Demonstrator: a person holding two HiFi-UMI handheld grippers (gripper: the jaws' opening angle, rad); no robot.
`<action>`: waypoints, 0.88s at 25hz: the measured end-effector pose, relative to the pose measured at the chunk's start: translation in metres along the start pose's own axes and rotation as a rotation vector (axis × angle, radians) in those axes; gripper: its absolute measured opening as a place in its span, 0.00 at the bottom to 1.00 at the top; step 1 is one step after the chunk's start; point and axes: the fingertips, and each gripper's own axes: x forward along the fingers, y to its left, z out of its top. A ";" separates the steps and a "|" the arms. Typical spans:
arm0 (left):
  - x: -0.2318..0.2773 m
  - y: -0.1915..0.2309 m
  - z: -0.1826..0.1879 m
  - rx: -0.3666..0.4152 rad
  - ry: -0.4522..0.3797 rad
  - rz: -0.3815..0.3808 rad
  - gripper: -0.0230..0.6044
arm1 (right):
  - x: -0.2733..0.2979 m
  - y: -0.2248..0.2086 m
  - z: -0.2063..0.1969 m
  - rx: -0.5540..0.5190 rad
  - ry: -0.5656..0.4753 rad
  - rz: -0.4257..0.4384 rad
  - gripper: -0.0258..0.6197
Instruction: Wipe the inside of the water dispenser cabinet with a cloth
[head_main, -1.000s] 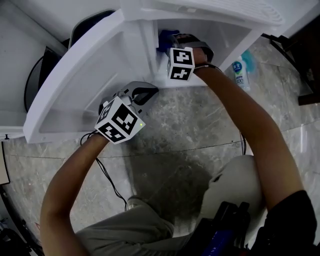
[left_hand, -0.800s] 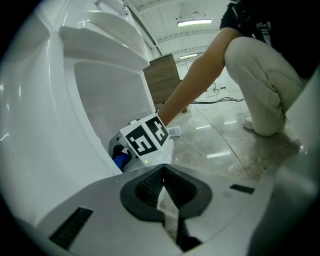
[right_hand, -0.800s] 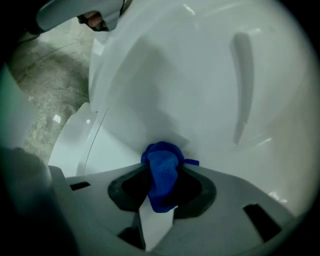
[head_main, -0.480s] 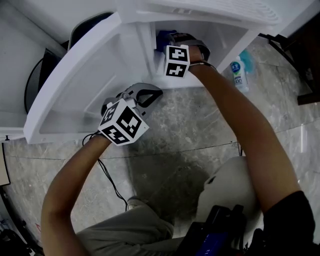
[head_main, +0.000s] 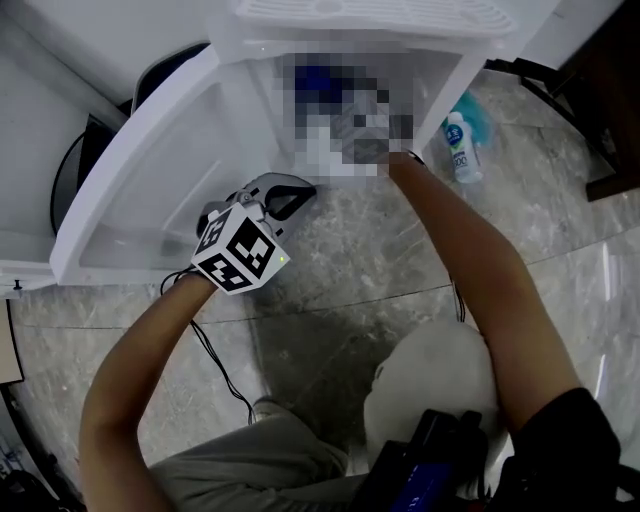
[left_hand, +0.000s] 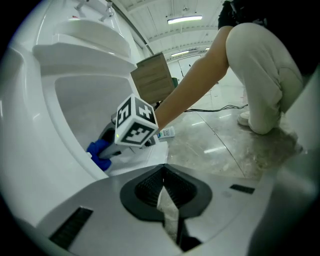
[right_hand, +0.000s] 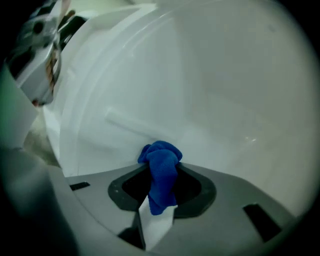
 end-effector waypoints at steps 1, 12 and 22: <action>0.001 -0.002 0.002 0.005 0.000 -0.003 0.05 | -0.006 -0.012 0.013 0.064 -0.062 -0.032 0.20; -0.004 -0.012 0.014 0.036 -0.002 -0.019 0.05 | -0.060 -0.079 0.126 0.417 -0.520 -0.206 0.20; -0.005 -0.005 0.013 0.032 0.001 -0.004 0.05 | -0.019 -0.101 0.118 0.389 -0.438 -0.251 0.20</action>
